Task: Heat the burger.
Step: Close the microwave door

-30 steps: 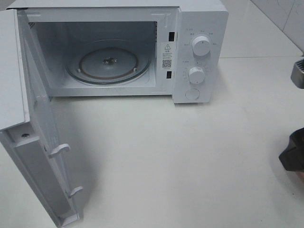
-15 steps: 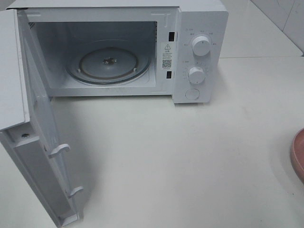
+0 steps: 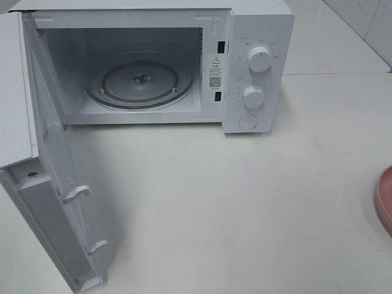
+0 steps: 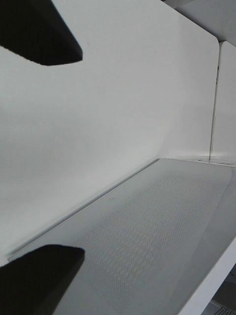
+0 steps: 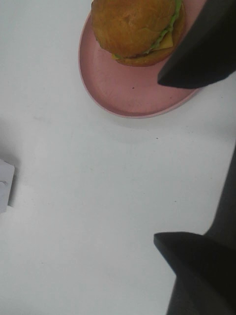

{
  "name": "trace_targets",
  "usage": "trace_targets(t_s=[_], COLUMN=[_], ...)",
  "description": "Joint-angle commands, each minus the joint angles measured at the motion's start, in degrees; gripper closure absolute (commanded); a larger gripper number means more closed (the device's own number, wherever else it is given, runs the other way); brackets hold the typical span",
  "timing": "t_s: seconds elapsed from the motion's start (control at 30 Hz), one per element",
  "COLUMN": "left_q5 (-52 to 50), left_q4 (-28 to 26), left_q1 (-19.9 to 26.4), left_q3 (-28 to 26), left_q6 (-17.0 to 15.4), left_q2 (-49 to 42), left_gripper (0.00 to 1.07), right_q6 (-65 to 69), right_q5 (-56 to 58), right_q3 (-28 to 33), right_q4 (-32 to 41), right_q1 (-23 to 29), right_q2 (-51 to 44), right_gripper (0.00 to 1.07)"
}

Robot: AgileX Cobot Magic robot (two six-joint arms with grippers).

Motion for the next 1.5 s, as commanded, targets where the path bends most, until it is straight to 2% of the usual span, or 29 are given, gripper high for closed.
trace_targets(t_s=[0.03,0.23,0.43,1.5], left_q5=[0.06,0.06,0.06,0.06], left_q4=[-0.23,-0.23,-0.23,-0.17], left_q1=[0.23,0.23,0.23,0.23], left_q3=[0.23,0.23,0.23,0.23], left_q6=[-0.46,-0.46,-0.46,-0.46], left_q2=[-1.03,-1.03,-1.03,-0.97], left_gripper=[0.16,0.16,0.16,0.16], right_q6=[-1.72,-3.9,-3.9,-3.9], right_q5=[-2.01,-2.01,-2.01,-2.01], right_q3=[0.97,1.03,1.03,1.03], right_q4=[1.26,2.86,2.98,3.04], right_q1=[-3.95,-8.88,-11.23,-11.52], right_q2=[-5.56,-11.97,-16.16,-16.27], right_gripper=[0.32,0.32,0.33,0.33])
